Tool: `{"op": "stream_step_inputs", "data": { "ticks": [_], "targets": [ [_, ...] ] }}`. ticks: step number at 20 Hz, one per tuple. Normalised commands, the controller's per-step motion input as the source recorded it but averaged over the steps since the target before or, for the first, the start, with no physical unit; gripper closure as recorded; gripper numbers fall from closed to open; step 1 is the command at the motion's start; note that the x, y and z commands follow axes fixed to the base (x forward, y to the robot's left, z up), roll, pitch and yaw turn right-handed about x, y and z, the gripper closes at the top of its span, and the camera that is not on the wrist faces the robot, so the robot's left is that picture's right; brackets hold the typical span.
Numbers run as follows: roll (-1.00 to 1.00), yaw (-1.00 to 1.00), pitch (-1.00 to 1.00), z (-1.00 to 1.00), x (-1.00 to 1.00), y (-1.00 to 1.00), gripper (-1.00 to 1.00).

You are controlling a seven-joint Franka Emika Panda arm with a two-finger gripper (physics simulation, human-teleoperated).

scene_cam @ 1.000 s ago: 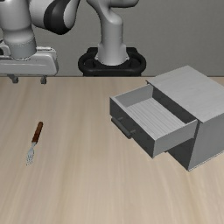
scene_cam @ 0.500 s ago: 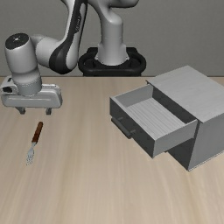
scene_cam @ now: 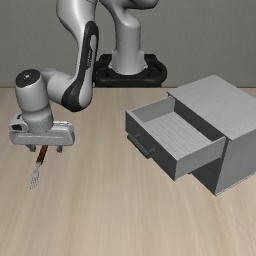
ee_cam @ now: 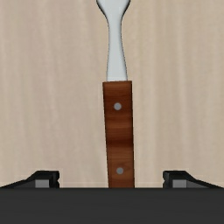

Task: Pick up the fork and place it in the top layer of the cabinet

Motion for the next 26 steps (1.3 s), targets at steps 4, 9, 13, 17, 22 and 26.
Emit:
{"op": "stream_step_inputs", "data": {
  "ticks": [4,9,13,17,22,26],
  "targets": [
    [0.0,0.0,0.0,0.0,0.0,0.0,1.0],
    [0.0,0.0,0.0,0.4,0.0,0.0,1.0],
    [0.0,0.0,0.0,1.0,0.0,0.0,1.0],
    [0.0,0.0,0.0,1.0,0.0,0.0,1.0],
    [0.0,0.0,0.0,1.0,0.0,0.0,1.0],
    [0.0,0.0,0.0,1.0,0.0,0.0,1.0]
  ]
}}
